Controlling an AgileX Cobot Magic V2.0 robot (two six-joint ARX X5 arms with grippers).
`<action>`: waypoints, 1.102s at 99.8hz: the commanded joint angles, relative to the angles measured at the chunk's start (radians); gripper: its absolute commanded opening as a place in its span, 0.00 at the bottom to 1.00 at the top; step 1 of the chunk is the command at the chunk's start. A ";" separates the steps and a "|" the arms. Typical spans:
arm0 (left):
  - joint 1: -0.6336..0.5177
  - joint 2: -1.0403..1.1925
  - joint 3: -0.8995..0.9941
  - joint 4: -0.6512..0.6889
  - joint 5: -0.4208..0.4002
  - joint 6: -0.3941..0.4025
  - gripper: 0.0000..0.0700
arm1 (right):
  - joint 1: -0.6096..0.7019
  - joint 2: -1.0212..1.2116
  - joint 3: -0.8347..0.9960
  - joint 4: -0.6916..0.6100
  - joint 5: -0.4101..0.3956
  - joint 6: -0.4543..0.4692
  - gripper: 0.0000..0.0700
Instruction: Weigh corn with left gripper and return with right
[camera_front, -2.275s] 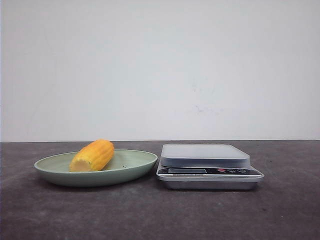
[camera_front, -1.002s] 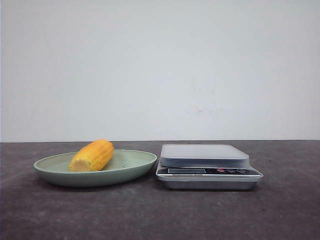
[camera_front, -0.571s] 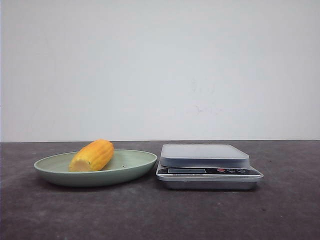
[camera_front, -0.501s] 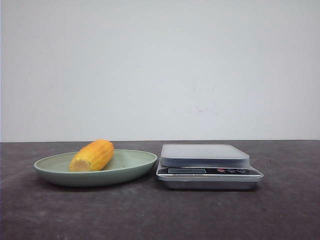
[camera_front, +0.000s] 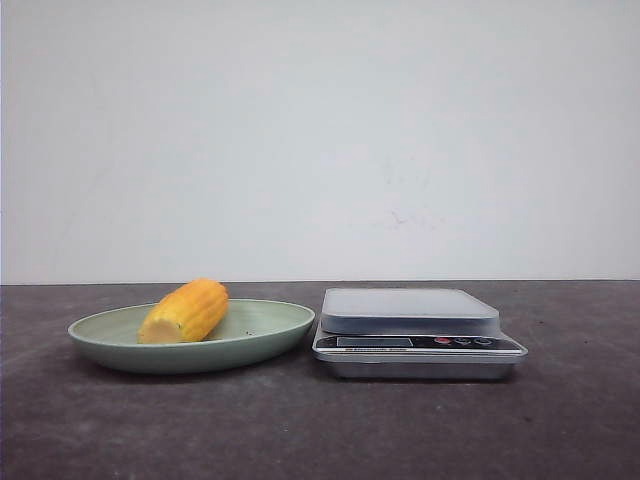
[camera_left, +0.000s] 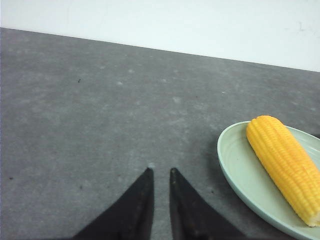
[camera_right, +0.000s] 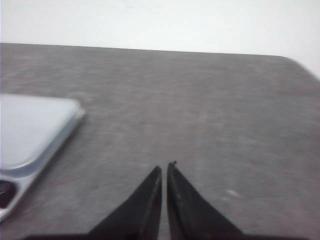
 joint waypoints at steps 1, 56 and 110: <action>0.002 -0.001 -0.018 -0.004 0.003 0.010 0.02 | 0.022 -0.001 -0.005 0.009 -0.003 0.011 0.02; 0.002 -0.001 -0.018 -0.004 0.003 0.010 0.02 | 0.062 -0.001 -0.005 0.005 -0.003 0.012 0.02; 0.002 -0.001 -0.018 -0.004 0.003 0.010 0.02 | 0.062 -0.001 -0.004 0.011 -0.002 0.012 0.02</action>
